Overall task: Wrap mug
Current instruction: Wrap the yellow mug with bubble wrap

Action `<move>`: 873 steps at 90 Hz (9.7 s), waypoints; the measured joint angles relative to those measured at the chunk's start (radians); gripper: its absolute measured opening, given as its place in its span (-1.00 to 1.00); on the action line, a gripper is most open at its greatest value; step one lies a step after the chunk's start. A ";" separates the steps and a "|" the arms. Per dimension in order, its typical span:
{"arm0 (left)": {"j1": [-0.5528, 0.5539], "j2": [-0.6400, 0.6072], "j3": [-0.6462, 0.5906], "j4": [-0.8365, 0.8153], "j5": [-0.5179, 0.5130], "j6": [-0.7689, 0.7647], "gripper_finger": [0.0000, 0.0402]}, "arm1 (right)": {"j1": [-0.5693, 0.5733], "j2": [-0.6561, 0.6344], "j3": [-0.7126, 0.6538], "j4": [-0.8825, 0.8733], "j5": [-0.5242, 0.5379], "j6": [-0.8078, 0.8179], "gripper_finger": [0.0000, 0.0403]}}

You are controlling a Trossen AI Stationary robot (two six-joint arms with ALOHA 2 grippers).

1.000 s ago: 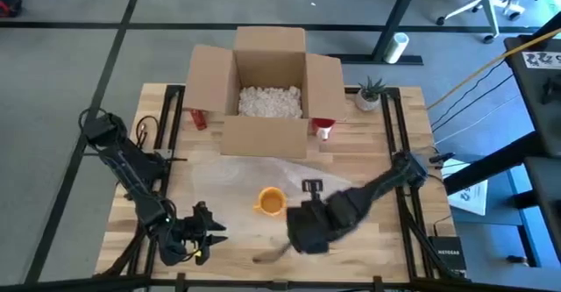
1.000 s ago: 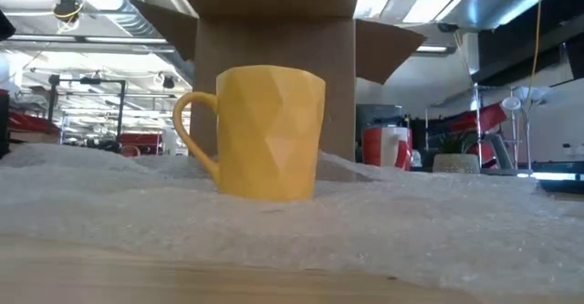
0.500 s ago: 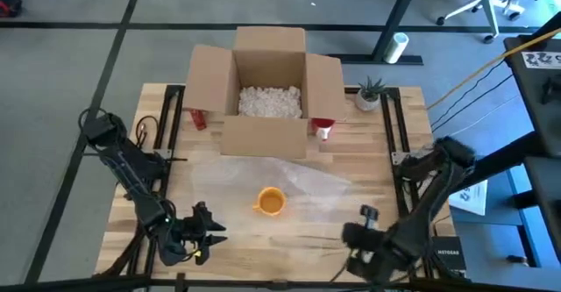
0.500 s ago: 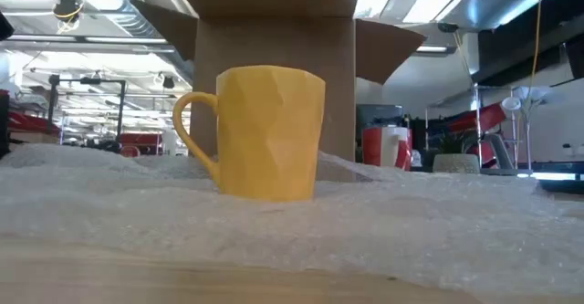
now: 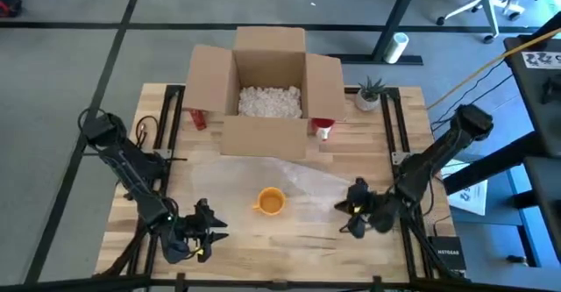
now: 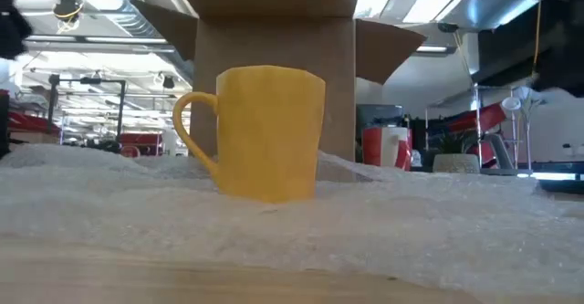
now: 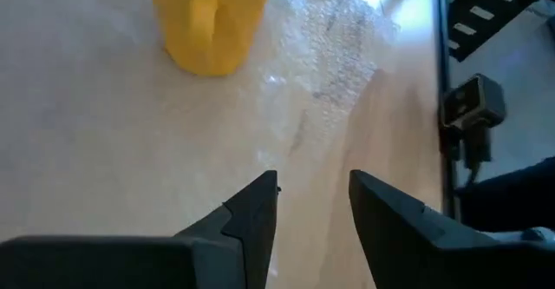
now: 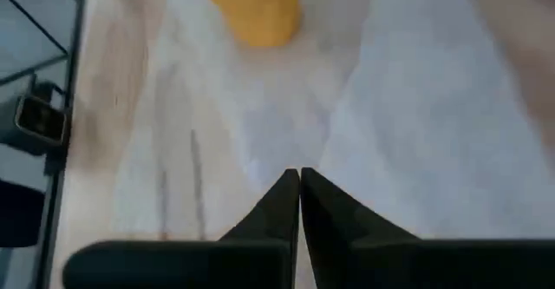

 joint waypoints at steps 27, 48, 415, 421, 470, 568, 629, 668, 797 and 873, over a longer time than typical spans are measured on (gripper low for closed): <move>0.115 0.000 0.000 -0.147 0.020 0.021 -0.36 | -0.055 -0.020 -0.001 0.010 -0.017 -0.130 -1.00; 0.163 0.019 0.000 -0.175 0.069 0.001 -0.36 | -0.054 0.020 -0.003 0.110 -0.027 -0.089 -1.00; 0.082 -0.120 0.011 -0.106 0.199 0.006 -1.00 | -0.185 0.429 0.232 -0.119 -0.134 -0.639 -0.52; 0.077 -0.149 0.011 -0.130 0.179 0.007 -1.00 | -0.185 0.432 0.232 -0.119 -0.133 -0.639 -0.52; 0.069 -0.175 0.011 -0.173 0.162 -0.001 -1.00 | -0.189 0.559 0.298 -0.053 0.015 -0.647 -0.52; 0.069 -0.183 0.011 -0.366 0.152 -0.079 -1.00 | -0.303 0.559 0.820 -0.056 -0.313 -0.664 -1.00; -0.103 -0.396 0.011 -0.375 -0.254 -0.039 -1.00 | -0.374 1.099 1.448 0.036 -0.711 -0.632 -0.99; -0.134 -0.394 0.011 -0.377 -0.271 -0.068 -1.00 | -0.376 1.098 1.459 0.034 -0.817 -0.663 -0.26; -0.266 -0.174 0.011 -0.008 -0.277 -0.073 -1.00 | 0.031 0.215 0.338 -0.302 -0.253 0.116 -1.00; -0.010 -0.174 0.128 -0.364 -0.029 -0.115 -1.00 | -0.402 0.520 0.827 -0.282 -0.660 -0.563 -1.00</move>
